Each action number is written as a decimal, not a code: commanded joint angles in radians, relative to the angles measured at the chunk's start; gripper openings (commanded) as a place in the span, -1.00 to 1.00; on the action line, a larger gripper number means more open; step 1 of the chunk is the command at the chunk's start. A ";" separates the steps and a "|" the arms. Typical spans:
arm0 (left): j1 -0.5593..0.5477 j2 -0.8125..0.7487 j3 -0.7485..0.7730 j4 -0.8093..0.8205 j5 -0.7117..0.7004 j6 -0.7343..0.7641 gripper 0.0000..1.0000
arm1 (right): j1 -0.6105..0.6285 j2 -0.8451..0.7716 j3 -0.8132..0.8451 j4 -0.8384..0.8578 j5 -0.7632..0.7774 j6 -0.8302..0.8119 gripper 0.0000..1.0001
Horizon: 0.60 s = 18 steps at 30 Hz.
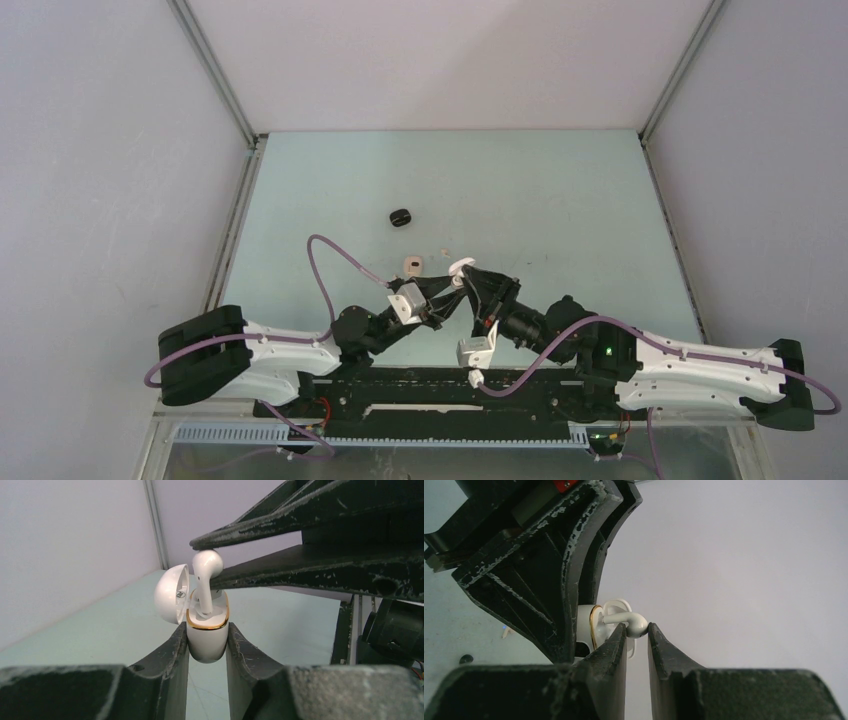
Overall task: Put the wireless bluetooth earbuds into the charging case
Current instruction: Place the earbud in the charging case.
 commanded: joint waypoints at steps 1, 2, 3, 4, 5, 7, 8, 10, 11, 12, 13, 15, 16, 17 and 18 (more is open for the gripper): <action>-0.006 -0.008 0.001 0.069 0.013 0.007 -0.99 | 0.010 -0.003 -0.017 0.044 -0.008 -0.016 -1.00; -0.006 -0.008 0.000 0.071 0.013 0.009 -0.99 | 0.011 -0.004 -0.022 0.050 -0.009 -0.020 -1.00; -0.006 -0.009 -0.001 0.073 0.013 0.007 -0.99 | 0.011 -0.004 -0.028 0.059 -0.009 -0.029 -1.00; -0.006 -0.011 -0.002 0.074 0.013 0.008 -0.99 | 0.012 -0.004 -0.034 0.065 -0.009 -0.032 -1.00; -0.006 -0.011 -0.002 0.075 0.013 0.009 -0.99 | 0.012 -0.003 -0.035 0.065 -0.009 -0.033 -1.00; -0.006 -0.010 -0.002 0.075 0.014 0.009 -0.99 | 0.012 -0.001 -0.036 0.065 -0.009 -0.033 -1.00; -0.006 -0.010 -0.003 0.076 0.015 0.008 -1.00 | 0.012 -0.001 -0.037 0.066 -0.010 -0.034 -1.00; -0.007 -0.009 -0.002 0.078 0.016 0.008 -1.00 | 0.012 0.000 -0.037 0.064 -0.009 -0.035 -1.00; -0.007 -0.010 -0.004 0.079 0.015 0.007 -0.99 | 0.011 0.000 -0.036 0.061 -0.010 -0.034 -1.00; -0.006 -0.010 -0.005 0.082 0.013 0.006 -0.99 | 0.012 0.000 -0.037 0.056 -0.009 -0.033 -1.00; -0.006 -0.011 -0.008 0.089 0.011 0.006 -0.99 | 0.012 0.000 -0.037 0.051 -0.009 -0.033 -1.00; -0.006 -0.011 -0.013 0.102 0.004 0.007 -1.00 | 0.013 -0.001 -0.043 0.046 -0.010 -0.037 -1.00; -0.006 -0.010 -0.014 0.106 0.001 0.007 -1.00 | 0.012 -0.001 -0.045 0.040 -0.011 -0.040 -1.00; -0.006 -0.011 -0.016 0.107 -0.002 0.008 -0.99 | 0.011 -0.001 -0.046 0.032 -0.011 -0.042 -1.00; -0.006 -0.010 -0.018 0.110 -0.003 0.007 -1.00 | 0.011 -0.001 -0.046 0.026 -0.013 -0.041 -1.00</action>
